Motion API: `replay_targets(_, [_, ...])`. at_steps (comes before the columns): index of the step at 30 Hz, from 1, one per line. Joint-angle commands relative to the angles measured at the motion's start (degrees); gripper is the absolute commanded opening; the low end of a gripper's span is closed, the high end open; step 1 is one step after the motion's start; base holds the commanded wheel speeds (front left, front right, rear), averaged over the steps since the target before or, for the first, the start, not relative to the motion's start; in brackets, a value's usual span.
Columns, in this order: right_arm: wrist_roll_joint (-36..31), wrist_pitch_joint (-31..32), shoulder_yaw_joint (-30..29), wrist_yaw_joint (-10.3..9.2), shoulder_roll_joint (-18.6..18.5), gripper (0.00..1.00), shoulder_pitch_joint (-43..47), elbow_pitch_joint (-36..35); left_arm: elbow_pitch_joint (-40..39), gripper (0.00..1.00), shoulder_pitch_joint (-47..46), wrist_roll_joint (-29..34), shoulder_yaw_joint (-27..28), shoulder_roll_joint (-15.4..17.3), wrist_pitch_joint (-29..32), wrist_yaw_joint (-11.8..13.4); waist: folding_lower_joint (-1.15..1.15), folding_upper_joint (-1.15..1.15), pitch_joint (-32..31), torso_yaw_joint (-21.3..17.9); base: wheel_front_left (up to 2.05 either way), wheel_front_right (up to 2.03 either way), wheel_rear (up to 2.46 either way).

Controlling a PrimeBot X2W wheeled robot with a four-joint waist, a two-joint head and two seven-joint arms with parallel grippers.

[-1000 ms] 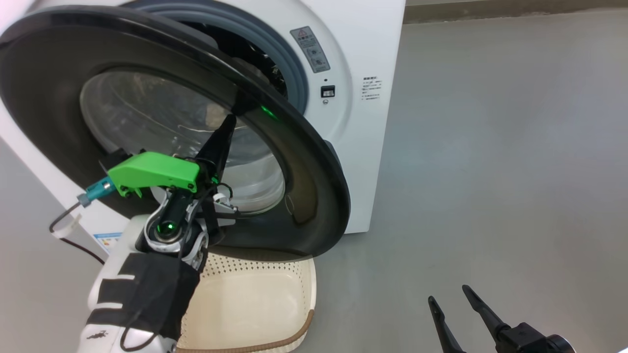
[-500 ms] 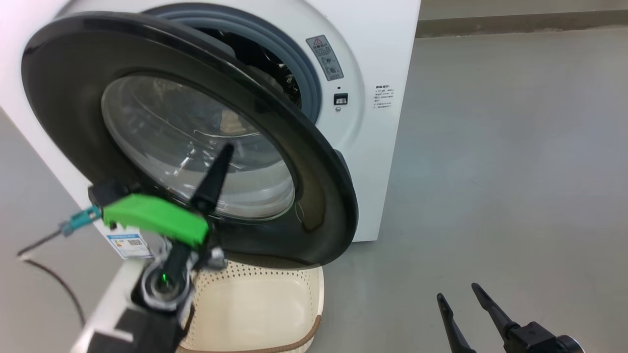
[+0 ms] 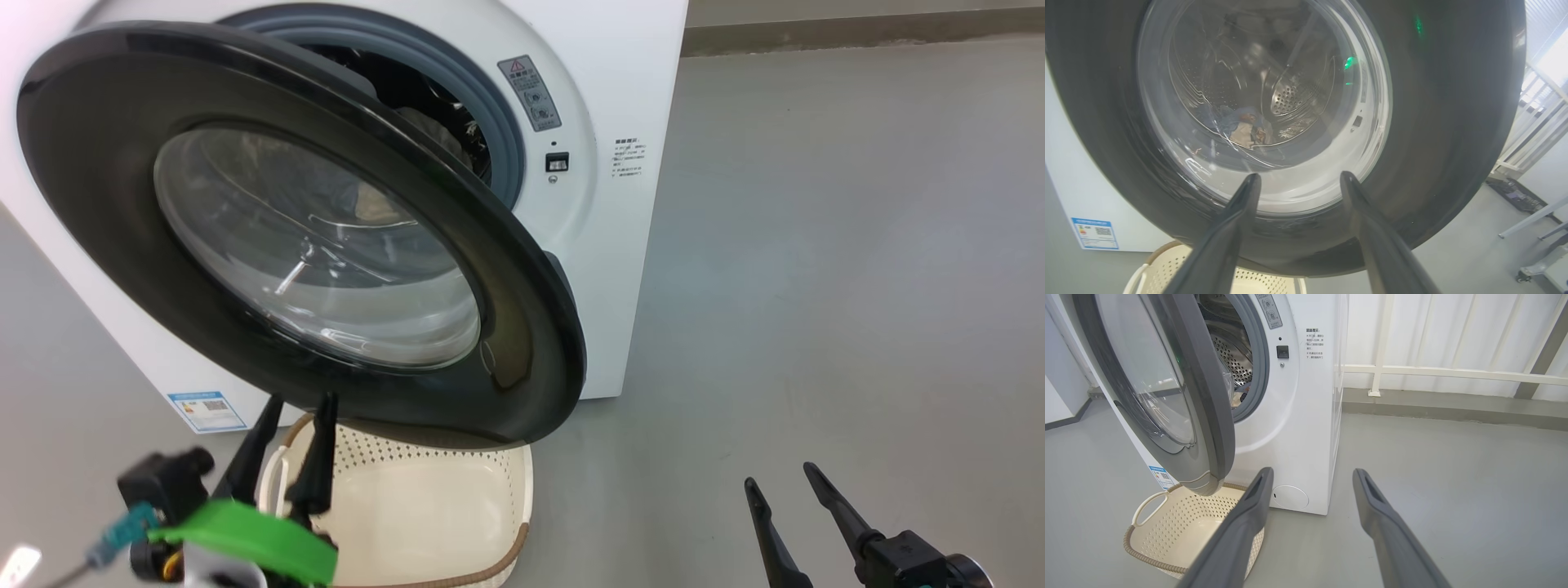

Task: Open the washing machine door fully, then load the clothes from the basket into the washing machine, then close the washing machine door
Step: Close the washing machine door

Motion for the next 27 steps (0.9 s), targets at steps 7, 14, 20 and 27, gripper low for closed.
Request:
replay_targets(7, [0.46, -0.28, 1.35, 0.09, -0.55, 1.0, -1.59, -1.71, -8.47, 1.0, 9.16, 20.6, 13.86, -5.64, -0.76, -0.58, 0.0, 0.0, 0.01, -0.29, 0.0, 0.0, 0.0])
replay_targets(14, [0.86, -0.28, 1.68, 0.09, -0.55, 1.0, -2.01, -1.6, -10.87, 1.0, 16.47, 30.09, 23.61, -9.62, -0.77, -1.06, 0.0, 0.0, -0.85, -0.9, 0.0, 0.0, 0.0])
replay_targets(20, [0.84, -0.28, 1.06, 0.09, -0.55, 1.0, -1.55, -1.58, -11.36, 1.0, 19.79, 32.57, 26.68, -11.11, -0.77, -1.94, 0.0, 0.0, -1.52, -0.22, 0.0, 0.0, 0.0])
replay_targets(27, [0.69, -0.28, -1.4, 0.09, -0.55, 1.0, -1.37, -2.54, -12.14, 1.0, 20.07, 33.49, 27.61, -11.7, -0.77, -2.39, 0.0, 0.0, -1.68, 0.72, 0.0, 0.0, 0.0])
